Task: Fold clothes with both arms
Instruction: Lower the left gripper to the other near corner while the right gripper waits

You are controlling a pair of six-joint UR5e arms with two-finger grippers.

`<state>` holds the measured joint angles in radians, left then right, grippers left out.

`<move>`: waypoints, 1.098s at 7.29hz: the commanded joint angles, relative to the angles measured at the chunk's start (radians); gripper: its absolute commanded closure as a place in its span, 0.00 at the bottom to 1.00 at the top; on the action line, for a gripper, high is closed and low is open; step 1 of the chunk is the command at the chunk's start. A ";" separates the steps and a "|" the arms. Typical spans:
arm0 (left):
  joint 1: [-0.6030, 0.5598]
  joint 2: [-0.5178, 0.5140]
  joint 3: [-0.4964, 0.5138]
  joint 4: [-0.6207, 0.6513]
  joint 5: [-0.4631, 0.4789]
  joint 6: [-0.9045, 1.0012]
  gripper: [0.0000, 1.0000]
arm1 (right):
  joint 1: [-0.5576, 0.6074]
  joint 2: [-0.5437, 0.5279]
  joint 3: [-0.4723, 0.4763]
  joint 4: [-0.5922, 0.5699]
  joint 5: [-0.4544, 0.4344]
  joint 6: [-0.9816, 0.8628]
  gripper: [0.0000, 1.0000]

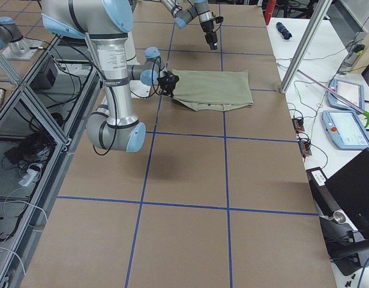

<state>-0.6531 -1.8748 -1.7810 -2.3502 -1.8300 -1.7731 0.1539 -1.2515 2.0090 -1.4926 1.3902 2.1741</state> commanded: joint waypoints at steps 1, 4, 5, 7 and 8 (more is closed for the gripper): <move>0.230 0.081 -0.130 0.101 0.150 -0.188 0.29 | -0.004 -0.002 0.004 0.000 0.000 0.000 1.00; 0.403 0.105 -0.126 0.134 0.308 -0.197 0.31 | -0.004 -0.002 0.008 0.000 0.000 0.000 1.00; 0.420 0.106 -0.123 0.134 0.310 -0.200 0.34 | -0.004 -0.002 0.010 0.000 0.000 0.000 1.00; 0.443 0.102 -0.118 0.135 0.310 -0.200 0.38 | -0.004 -0.003 0.008 0.000 0.000 0.000 1.00; 0.452 0.102 -0.115 0.135 0.310 -0.200 0.39 | -0.004 -0.003 0.008 0.000 0.000 0.000 1.00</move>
<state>-0.2140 -1.7719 -1.8993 -2.2158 -1.5206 -1.9725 0.1503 -1.2546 2.0174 -1.4926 1.3898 2.1737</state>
